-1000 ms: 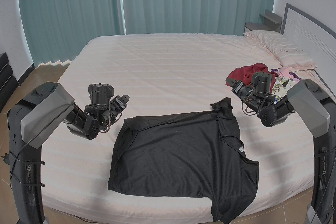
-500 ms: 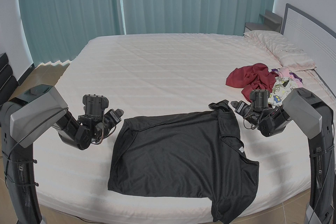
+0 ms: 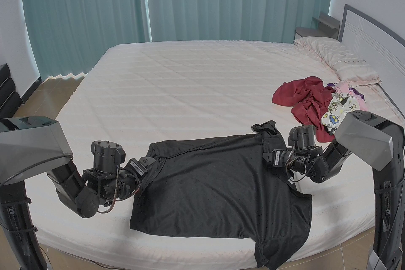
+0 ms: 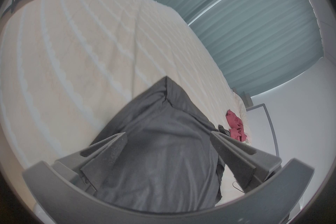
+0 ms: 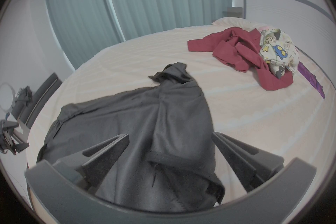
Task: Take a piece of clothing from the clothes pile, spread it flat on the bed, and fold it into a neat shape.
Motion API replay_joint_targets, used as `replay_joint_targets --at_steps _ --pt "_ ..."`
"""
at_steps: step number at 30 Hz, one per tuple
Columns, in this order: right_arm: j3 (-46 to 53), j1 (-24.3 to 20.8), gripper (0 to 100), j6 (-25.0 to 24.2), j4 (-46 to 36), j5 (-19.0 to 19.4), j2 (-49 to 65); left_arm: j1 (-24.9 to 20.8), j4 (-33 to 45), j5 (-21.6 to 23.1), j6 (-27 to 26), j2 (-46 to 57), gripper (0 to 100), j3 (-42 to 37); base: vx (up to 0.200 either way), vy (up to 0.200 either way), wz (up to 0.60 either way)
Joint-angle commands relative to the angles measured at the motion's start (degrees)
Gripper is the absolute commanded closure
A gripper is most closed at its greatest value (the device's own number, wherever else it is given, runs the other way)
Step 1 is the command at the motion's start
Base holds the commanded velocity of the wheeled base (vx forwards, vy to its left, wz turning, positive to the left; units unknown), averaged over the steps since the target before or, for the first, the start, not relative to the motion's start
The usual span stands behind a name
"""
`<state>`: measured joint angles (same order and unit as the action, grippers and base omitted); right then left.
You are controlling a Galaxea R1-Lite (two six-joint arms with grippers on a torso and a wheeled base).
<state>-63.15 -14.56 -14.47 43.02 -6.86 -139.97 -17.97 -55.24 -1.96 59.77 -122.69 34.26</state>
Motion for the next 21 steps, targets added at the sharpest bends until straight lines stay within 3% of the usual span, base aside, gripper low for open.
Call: replay_joint_targets --at_steps 1,5,12,13,21 --pt "0.74 -1.26 0 1.37 -0.31 -0.78 -0.65 -1.1 -0.57 0.47 1.49 0.17 0 -1.82 0.0 0.0 0.0" --pt "-0.22 -0.65 0 3.4 -0.22 -3.42 -2.76 -0.93 -2.42 0.47 1.67 -1.42 0 -1.91 0.0 0.0 0.0" --pt "-0.57 0.41 0 5.51 0.31 -3.51 -5.05 -1.02 -3.3 0.47 1.67 -2.56 0 -1.82 0.0 0.0 0.0" --pt "-0.57 0.41 100 5.51 0.22 -3.51 -5.14 -0.93 -3.3 0.47 1.67 -2.56 0 -1.91 0.0 0.0 0.0" --pt "-1.01 1.72 100 4.8 0.49 -3.16 -3.11 -0.75 -3.3 0.12 1.67 -2.73 0 -2.44 0.0 0.0 0.0"
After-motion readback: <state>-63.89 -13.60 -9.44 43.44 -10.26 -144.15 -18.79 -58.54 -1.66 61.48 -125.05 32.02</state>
